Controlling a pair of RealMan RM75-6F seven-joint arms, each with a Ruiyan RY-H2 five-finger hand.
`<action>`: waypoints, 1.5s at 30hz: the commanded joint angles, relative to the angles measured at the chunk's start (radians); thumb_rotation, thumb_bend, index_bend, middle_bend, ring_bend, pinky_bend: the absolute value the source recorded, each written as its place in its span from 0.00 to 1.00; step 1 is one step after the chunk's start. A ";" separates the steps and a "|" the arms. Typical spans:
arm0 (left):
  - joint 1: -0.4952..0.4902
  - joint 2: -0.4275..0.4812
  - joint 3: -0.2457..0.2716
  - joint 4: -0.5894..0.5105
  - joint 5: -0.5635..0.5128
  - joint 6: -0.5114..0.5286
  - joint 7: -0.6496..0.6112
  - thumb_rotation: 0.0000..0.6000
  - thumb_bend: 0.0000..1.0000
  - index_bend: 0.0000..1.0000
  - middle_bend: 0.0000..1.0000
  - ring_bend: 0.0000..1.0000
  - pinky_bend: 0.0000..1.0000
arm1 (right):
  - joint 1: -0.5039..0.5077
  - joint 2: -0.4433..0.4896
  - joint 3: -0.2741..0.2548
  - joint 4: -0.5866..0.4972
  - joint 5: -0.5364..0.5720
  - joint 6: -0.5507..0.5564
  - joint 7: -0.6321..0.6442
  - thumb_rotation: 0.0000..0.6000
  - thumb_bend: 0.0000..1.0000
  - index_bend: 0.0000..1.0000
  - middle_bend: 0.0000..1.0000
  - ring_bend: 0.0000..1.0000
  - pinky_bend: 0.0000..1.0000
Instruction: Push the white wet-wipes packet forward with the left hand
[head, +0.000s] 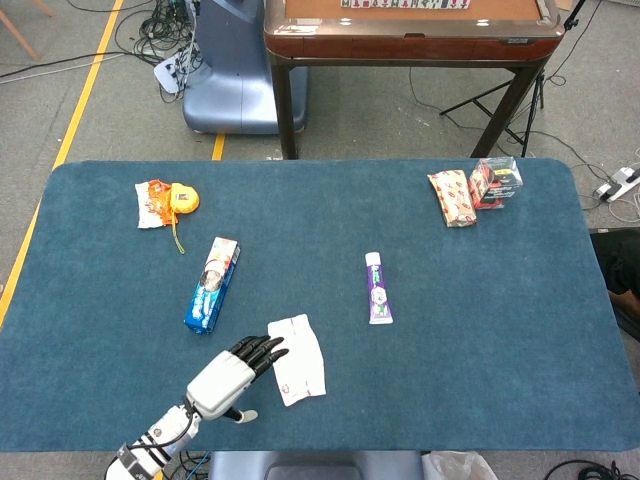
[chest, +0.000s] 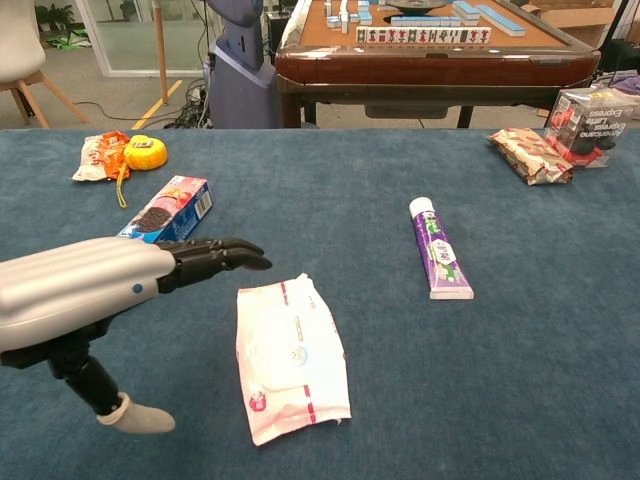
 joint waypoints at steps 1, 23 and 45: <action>-0.018 -0.027 -0.005 0.027 0.006 -0.003 0.000 1.00 0.02 0.00 0.00 0.00 0.08 | -0.004 -0.004 0.003 0.013 0.007 -0.004 0.013 1.00 0.28 0.37 0.33 0.23 0.40; -0.092 -0.148 -0.019 0.091 -0.065 -0.046 -0.002 1.00 0.02 0.00 0.00 0.00 0.08 | -0.028 -0.024 0.025 0.095 0.047 -0.034 0.089 1.00 0.28 0.37 0.33 0.23 0.40; -0.157 -0.262 -0.058 0.191 -0.199 -0.079 0.048 1.00 0.02 0.00 0.00 0.00 0.07 | -0.044 -0.035 0.050 0.149 0.085 -0.065 0.156 1.00 0.28 0.37 0.34 0.23 0.40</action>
